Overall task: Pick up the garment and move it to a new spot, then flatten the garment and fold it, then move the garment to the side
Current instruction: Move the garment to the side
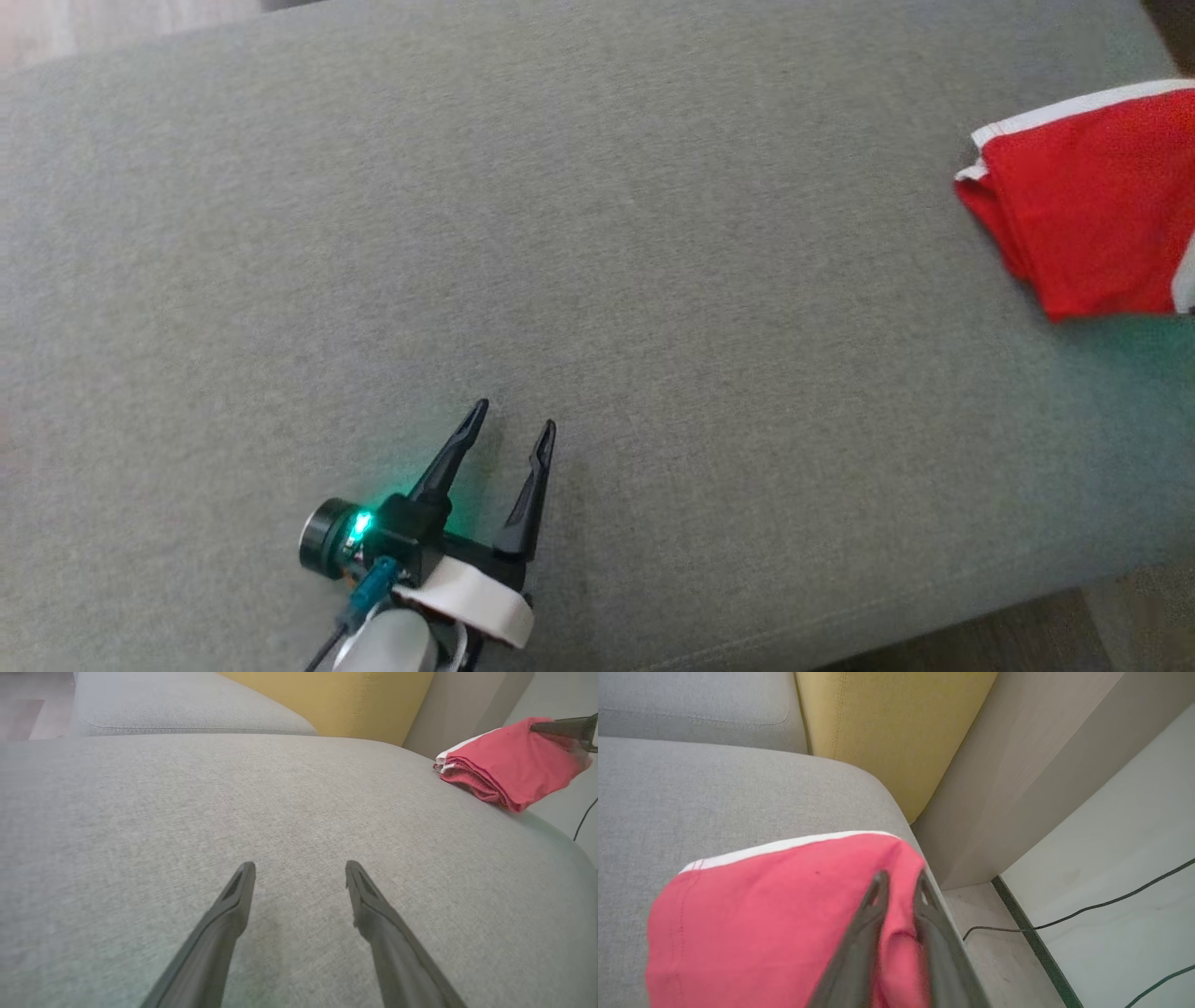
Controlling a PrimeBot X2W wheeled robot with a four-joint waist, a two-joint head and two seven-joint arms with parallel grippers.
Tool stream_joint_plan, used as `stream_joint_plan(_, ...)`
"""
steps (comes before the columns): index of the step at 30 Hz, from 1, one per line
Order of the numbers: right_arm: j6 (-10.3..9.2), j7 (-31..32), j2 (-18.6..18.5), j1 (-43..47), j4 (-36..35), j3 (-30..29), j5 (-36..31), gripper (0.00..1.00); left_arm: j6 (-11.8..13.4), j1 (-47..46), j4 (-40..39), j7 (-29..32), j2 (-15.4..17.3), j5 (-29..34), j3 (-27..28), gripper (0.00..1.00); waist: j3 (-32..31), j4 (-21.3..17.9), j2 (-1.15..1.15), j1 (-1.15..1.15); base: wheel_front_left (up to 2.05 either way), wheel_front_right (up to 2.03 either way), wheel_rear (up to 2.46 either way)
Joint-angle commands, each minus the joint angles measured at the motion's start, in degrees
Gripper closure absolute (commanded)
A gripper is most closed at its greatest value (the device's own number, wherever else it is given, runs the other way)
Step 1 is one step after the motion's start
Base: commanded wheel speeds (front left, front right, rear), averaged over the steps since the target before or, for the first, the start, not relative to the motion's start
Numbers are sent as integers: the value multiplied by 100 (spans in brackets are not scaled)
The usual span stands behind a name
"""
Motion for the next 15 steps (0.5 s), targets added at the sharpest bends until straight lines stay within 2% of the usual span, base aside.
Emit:
stream_joint_plan(1, -5, -171, -77, -161, -121, -170, -91, 0, 60, -132, -181, -29, 4, -8, 207, 0, 24, 62, 0, -1, 0, 0, 0)
stream_joint_plan(5, -5, -432, 161, -200, -196, -480, -176, 0, 112, -138, -199, -29, 4, -30, 330, 0, -26, 83, 0, -1, 0, 0, 0)
stream_joint_plan(11, -5, -712, 1041, -112, -597, -375, -27, 0, 242, -58, -248, -29, 4, -33, 758, 0, -261, 124, 0, -1, 0, 0, 0)
stream_joint_plan(15, -5, -729, 1581, 288, -1262, -141, 321, 0, 328, 54, -318, -29, 4, -14, 1140, 0, -475, 282, 0, -1, 0, 0, 0)
